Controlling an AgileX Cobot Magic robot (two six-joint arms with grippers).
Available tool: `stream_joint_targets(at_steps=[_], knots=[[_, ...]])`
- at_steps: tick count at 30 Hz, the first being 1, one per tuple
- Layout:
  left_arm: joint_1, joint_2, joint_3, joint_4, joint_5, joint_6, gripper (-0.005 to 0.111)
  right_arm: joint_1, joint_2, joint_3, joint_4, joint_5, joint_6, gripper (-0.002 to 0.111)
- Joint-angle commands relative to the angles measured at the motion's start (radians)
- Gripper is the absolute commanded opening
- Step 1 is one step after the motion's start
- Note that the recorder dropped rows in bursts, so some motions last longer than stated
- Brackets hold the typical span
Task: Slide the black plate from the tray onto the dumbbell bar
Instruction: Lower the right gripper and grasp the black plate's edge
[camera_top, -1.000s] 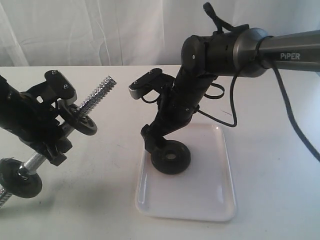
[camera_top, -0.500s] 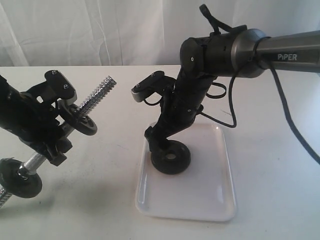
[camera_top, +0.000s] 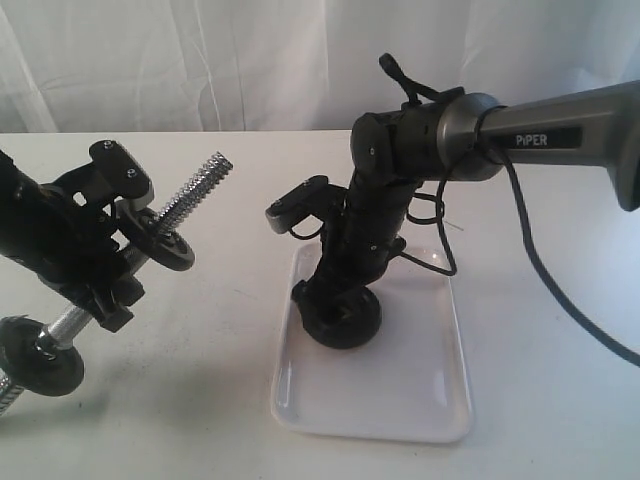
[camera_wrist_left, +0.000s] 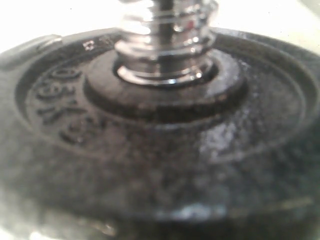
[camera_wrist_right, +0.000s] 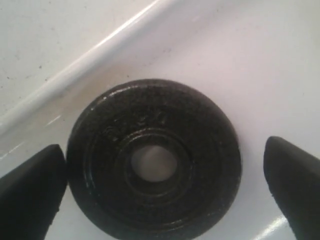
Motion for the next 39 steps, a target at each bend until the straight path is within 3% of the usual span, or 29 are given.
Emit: stream_joint_targets(at_steps=[1, 32, 39], knots=[[-0.001, -0.053, -0.030, -0.031, -0.059, -0.005, 0.000, 0.004, -0.001, -0.009, -0.004, -0.007, 0.006, 0.105], [-0.001, -0.053, -0.030, -0.031, -0.054, -0.005, 0.000, 0.051, 0.069, -0.009, -0.093, 0.055, 0.057, 0.105], [-0.001, -0.053, -0.030, -0.031, -0.054, -0.005, 0.000, 0.072, 0.069, -0.009, -0.209, 0.089, 0.119, 0.105]])
